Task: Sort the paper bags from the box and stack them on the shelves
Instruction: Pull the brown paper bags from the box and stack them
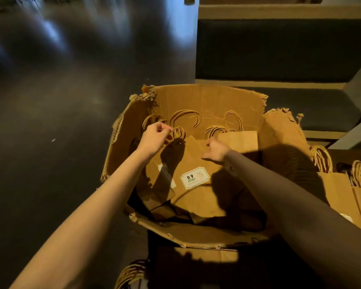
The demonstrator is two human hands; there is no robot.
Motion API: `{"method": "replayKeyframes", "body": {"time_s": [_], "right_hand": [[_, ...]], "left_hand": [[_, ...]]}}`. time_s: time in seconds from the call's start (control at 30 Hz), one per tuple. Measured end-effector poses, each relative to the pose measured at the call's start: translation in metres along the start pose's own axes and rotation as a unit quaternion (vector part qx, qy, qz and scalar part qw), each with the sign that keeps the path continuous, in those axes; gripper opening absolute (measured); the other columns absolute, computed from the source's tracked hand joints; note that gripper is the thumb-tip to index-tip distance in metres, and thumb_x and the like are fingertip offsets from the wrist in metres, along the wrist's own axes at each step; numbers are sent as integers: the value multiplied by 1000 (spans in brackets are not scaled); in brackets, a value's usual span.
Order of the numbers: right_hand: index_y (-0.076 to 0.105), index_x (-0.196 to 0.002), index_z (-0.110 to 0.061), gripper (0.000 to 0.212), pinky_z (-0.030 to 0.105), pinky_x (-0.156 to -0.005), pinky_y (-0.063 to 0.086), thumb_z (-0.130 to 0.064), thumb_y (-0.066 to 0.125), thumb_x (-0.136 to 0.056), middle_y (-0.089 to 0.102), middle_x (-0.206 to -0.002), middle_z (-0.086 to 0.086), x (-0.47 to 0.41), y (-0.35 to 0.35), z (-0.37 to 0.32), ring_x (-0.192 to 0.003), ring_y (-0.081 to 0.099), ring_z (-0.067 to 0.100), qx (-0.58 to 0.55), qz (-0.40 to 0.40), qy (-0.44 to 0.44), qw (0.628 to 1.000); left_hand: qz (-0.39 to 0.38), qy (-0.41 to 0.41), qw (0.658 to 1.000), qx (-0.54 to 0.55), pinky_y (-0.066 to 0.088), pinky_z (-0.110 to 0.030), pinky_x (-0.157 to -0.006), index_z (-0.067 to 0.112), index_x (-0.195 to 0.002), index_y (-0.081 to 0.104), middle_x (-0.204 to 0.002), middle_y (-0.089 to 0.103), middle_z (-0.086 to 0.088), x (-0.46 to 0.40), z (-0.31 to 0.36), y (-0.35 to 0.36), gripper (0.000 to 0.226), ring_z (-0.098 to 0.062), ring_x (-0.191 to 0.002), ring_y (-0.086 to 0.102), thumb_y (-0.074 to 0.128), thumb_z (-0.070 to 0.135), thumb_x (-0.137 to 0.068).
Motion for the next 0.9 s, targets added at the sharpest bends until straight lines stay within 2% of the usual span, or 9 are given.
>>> {"method": "replayKeyframes", "body": {"time_s": [0.13, 0.3, 0.4, 0.47, 0.5, 0.63, 0.73, 0.8, 0.9], "right_hand": [[16, -146, -2, 95, 43, -109, 35, -40, 73, -79, 28, -149, 18, -13, 12, 3, -133, 35, 34, 39, 10, 32, 999], [15, -143, -1, 107, 43, -109, 32, -44, 80, -69, 28, -148, 20, -16, 24, 6, -135, 28, 38, 83, 31, 76, 993], [16, -145, 2, 85, 29, -102, 40, -24, 70, -84, 27, -149, 23, -16, 32, 8, -135, 31, 36, 36, -5, 106, 994], [28, -141, 7, 53, 8, -72, 47, -8, 51, -95, 36, -144, 21, -11, 30, -6, -133, 35, 33, 17, -12, 51, 998], [35, -137, 7, 47, 7, -64, 45, -7, 51, -95, 43, -138, 16, -6, 27, -6, -129, 41, 31, -12, -28, 53, 998], [59, -118, 0, 39, 26, -83, 43, -17, 69, -85, 61, -122, 13, 12, 2, -3, -110, 58, 25, -65, -8, 50, 997], [62, -114, -2, 29, 27, -81, 44, -11, 66, -87, 65, -116, 11, 30, -22, -5, -100, 60, 20, -115, 31, 3, 993], [62, -114, 0, 27, 30, -83, 47, -3, 63, -87, 65, -116, 12, 49, -40, -9, -103, 62, 23, -187, 60, -42, 980], [57, -120, 2, 30, 17, -73, 51, 2, 57, -90, 64, -114, 10, 77, -66, -11, -106, 62, 22, -292, 101, -90, 947]], "left_hand": [[9, -15, 999, 29, 43, -22, -64, 15, -91, 56, -80, 60, 1, 0, -8, 2, 15, -12, -72, 55, 43, 17, -98], [8, -24, 998, 65, 43, -22, -63, 17, -88, 57, -80, 60, -1, 4, -6, 5, 18, -16, -74, 57, 42, 16, -98], [8, -32, 997, 76, 44, -24, -66, 19, -87, 56, -81, 61, -2, 5, -8, 5, 19, -19, -79, 58, 42, 16, -98], [6, -37, 996, 81, 44, -26, -68, 20, -88, 56, -80, 61, -1, 8, -10, 4, 19, -19, -80, 57, 41, 16, -98], [6, -38, 996, 83, 44, -27, -69, 19, -88, 56, -80, 61, -1, 9, -11, 3, 18, -19, -79, 57, 41, 17, -98], [15, -41, 995, 95, 43, -25, -65, 13, -96, 58, -78, 61, -1, 11, -11, 0, 18, -16, -74, 56, 41, 16, -98], [24, -35, 994, 103, 43, -24, -64, 12, -98, 57, -77, 61, 0, 12, -8, 0, 17, -13, -70, 55, 41, 16, -98], [37, -19, 994, 99, 42, -23, -63, 12, -99, 55, -78, 58, 1, 14, -4, 0, 14, -11, -69, 54, 42, 17, -98], [74, 8, 992, 100, 42, -24, -63, 17, -84, 49, -73, 50, 1, 17, 1, -4, 15, -11, -66, 48, 44, 19, -98]]}}
Point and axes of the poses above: each hand's wrist, its own x-axis away from the middle knuckle, its own y-axis out of the palm, z = x × y, the point moved 6 cm from there along -x, towards the middle knuckle
